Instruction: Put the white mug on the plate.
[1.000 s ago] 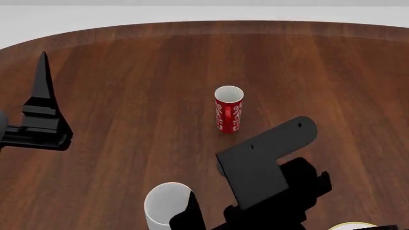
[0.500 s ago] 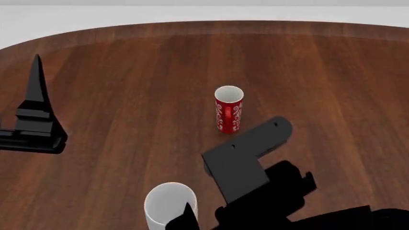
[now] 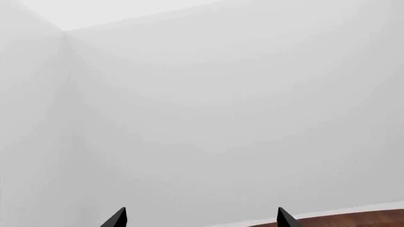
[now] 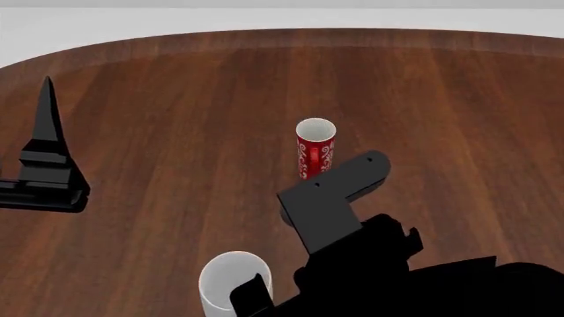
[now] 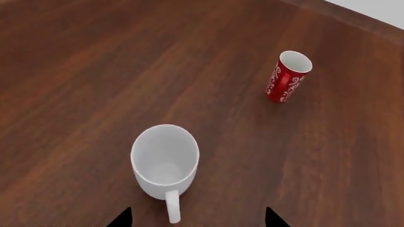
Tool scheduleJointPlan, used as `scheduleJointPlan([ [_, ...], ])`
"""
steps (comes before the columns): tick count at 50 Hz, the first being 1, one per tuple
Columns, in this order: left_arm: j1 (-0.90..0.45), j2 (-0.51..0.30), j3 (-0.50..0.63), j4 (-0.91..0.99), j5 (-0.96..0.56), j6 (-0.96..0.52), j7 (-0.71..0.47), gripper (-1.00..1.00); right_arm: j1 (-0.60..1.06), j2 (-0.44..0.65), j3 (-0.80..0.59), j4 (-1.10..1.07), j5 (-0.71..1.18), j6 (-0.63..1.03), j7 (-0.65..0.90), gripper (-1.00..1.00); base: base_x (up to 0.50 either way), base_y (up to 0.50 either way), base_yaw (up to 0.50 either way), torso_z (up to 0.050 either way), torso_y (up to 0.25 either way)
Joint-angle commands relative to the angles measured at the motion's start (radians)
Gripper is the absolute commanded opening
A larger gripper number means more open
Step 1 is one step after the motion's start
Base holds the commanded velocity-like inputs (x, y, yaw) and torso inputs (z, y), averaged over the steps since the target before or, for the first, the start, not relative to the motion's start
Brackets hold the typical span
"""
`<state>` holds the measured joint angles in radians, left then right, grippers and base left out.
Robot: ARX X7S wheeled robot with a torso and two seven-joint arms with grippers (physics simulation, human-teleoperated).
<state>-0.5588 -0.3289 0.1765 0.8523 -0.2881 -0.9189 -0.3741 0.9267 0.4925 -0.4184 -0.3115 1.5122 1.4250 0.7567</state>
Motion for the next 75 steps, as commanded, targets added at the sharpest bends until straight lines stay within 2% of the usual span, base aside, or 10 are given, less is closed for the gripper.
scheduleJointPlan([
  [1,0.001,-0.003,0.005,0.003,-0.001,-0.001,-0.008,1.00,0.022,-0.007,-0.050,0.048,-0.070,-0.025,-0.077,1.00,0.00,0.00,0.00,0.000,0.000],
  [41,0.013,-0.013,0.011,-0.039,-0.004,0.042,-0.016,1.00,0.087,-0.075,-0.263,0.310,-0.345,-0.187,-0.378,1.00,0.00,0.00,0.00,0.000,0.000],
  [69,0.037,-0.024,0.001,-0.047,-0.011,0.068,-0.023,1.00,0.086,-0.112,-0.333,0.386,-0.392,-0.228,-0.440,1.00,0.00,0.00,0.00,0.000,0.000],
  [71,-0.019,-0.020,-0.021,-0.022,-0.044,-0.014,-0.023,1.00,0.086,-0.114,-0.336,0.388,-0.392,-0.228,-0.440,1.00,0.00,0.00,0.00,0.000,0.000],
  [75,-0.026,-0.020,-0.024,-0.014,-0.051,-0.026,-0.026,1.00,0.087,-0.117,-0.343,0.395,-0.396,-0.231,-0.445,1.00,0.00,0.00,0.00,0.000,0.000],
])
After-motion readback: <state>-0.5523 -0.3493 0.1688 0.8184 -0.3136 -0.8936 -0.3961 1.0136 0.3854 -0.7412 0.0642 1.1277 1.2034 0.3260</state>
